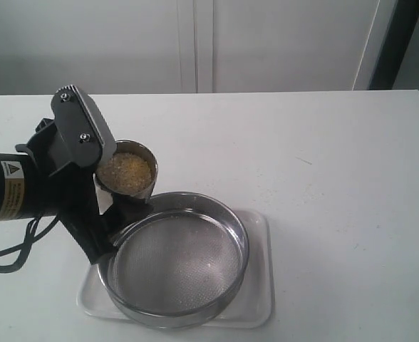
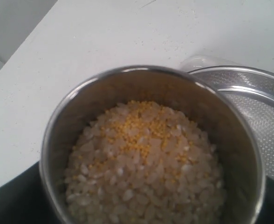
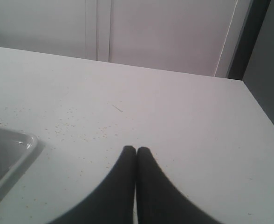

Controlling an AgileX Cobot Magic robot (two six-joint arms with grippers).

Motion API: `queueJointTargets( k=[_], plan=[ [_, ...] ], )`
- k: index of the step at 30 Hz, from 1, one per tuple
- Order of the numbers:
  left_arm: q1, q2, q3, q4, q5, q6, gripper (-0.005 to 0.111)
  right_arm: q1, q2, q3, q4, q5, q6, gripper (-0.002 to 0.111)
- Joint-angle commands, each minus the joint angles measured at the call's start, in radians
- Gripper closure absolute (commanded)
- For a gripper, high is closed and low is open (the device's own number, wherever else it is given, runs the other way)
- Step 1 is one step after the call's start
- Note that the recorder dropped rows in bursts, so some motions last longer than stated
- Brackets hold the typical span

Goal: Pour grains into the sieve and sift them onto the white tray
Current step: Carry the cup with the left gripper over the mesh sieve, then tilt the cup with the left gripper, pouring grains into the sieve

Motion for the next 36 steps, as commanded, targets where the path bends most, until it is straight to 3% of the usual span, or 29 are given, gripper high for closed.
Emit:
queueJointTargets(
  k=[1, 5, 14, 25, 36],
  plan=[
    [-0.008, -0.006, -0.009, 0.0, 0.007, 0.065, 0.107, 0.0, -0.006, 0.005, 0.0, -0.006, -0.006, 0.108],
    [-0.012, -0.006, -0.009, 0.0, 0.009, 0.103, 0.107, 0.0, -0.006, 0.005, 0.0, -0.006, -0.006, 0.108],
    [-0.106, -0.006, -0.009, 0.0, 0.122, 0.243, 0.107, 0.0, -0.006, 0.005, 0.0, -0.006, -0.006, 0.108],
    [-0.107, -0.006, -0.009, 0.0, 0.14, 0.358, 0.107, 0.0, -0.006, 0.005, 0.0, -0.006, -0.006, 0.108],
    [-0.107, -0.006, -0.009, 0.0, 0.124, 0.587, 0.107, 0.0, -0.006, 0.005, 0.0, -0.006, -0.006, 0.108]
  ],
)
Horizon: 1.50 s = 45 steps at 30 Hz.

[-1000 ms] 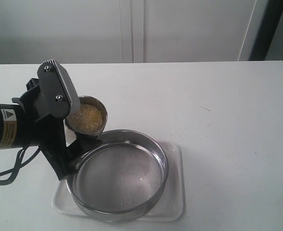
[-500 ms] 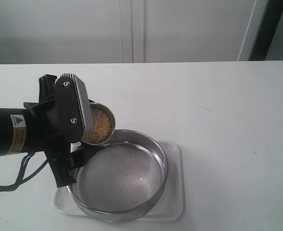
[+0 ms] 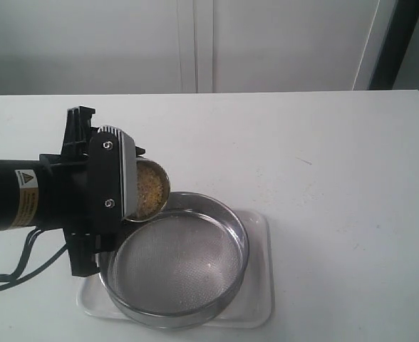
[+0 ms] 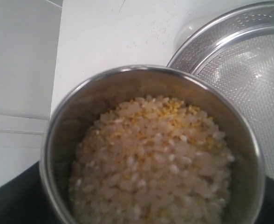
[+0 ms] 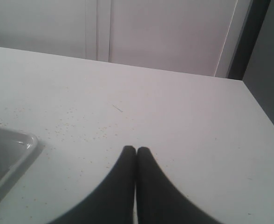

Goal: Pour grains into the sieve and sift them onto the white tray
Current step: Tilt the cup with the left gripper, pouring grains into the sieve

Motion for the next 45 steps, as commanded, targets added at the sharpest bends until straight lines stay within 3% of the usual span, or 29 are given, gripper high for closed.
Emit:
queueJointTargets(
  k=[1, 13, 45],
  plan=[
    [-0.006, -0.006, -0.009, 0.0, -0.002, 0.066, 0.107, 0.0, -0.006, 0.005, 0.0, -0.006, -0.006, 0.108],
    [-0.006, -0.006, -0.005, 0.0, 0.005, 0.221, 0.107, 0.0, -0.006, 0.005, 0.0, -0.006, -0.006, 0.108],
    [-0.006, 0.034, -0.005, 0.0, 0.035, 0.405, 0.107, 0.0, -0.006, 0.005, 0.0, -0.006, -0.006, 0.108]
  ],
)
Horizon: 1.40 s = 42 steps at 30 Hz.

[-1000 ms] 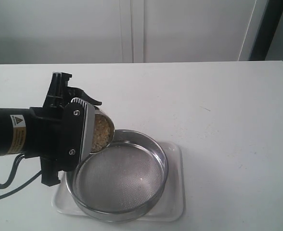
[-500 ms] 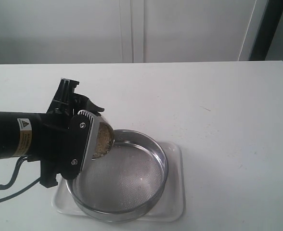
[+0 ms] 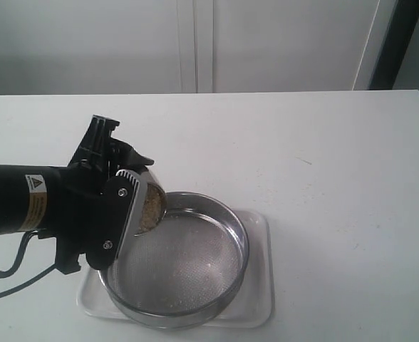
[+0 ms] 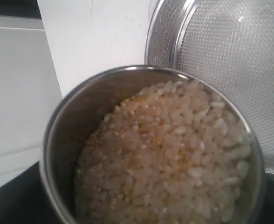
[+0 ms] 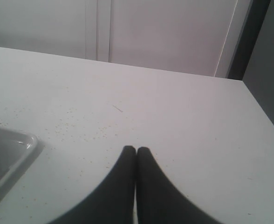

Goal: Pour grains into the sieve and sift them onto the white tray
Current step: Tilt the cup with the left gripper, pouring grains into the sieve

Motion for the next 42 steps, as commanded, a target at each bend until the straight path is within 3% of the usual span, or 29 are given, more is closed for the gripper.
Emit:
queueJointTargets(
  k=[1, 30, 36, 42],
  plan=[
    [-0.006, -0.007, -0.005, 0.0, 0.01, 0.054, 0.107, 0.0, -0.006, 0.005, 0.0, -0.006, -0.004, 0.108],
    [-0.006, 0.095, -0.045, 0.0, 0.143, 0.07, 0.107, 0.0, -0.006, 0.005, 0.0, -0.006, -0.004, 0.108],
    [-0.089, 0.117, -0.05, 0.0, 0.309, 0.07, 0.107, 0.0, -0.006, 0.005, 0.0, -0.006, -0.004, 0.108],
    [-0.122, 0.157, -0.07, 0.0, 0.337, 0.07, 0.107, 0.0, -0.006, 0.005, 0.0, -0.006, -0.004, 0.108]
  ],
)
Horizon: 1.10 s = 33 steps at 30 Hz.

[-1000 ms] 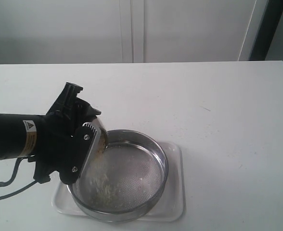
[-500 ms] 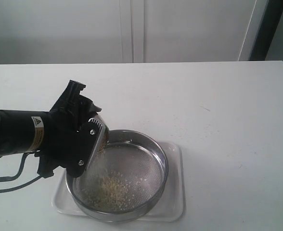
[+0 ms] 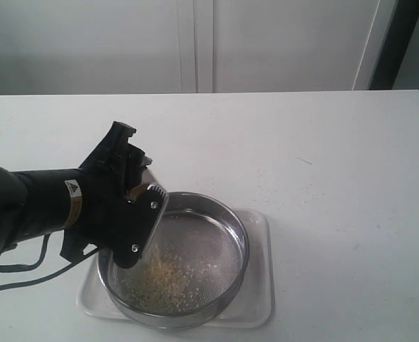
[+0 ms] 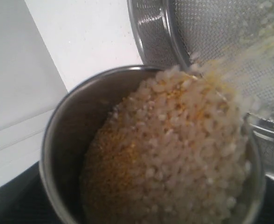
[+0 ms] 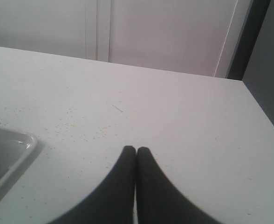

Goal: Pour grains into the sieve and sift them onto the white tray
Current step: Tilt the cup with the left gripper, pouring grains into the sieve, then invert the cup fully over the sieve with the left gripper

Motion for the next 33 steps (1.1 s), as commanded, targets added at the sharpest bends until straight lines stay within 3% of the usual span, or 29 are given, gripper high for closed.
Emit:
queueJointTargets(
  k=[1, 29, 33],
  plan=[
    [-0.021, 0.02, -0.021, 0.002, 0.034, -0.006, 0.107, 0.0, -0.006, 0.005, 0.0, -0.006, -0.004, 0.108],
    [-0.021, 0.044, -0.029, 0.002, 0.057, 0.159, 0.107, 0.0, -0.006, 0.005, 0.0, -0.006, -0.004, 0.108],
    [-0.021, 0.053, -0.029, 0.002, 0.131, 0.174, 0.107, 0.0, -0.006, 0.005, 0.0, -0.006, -0.004, 0.108]
  ],
)
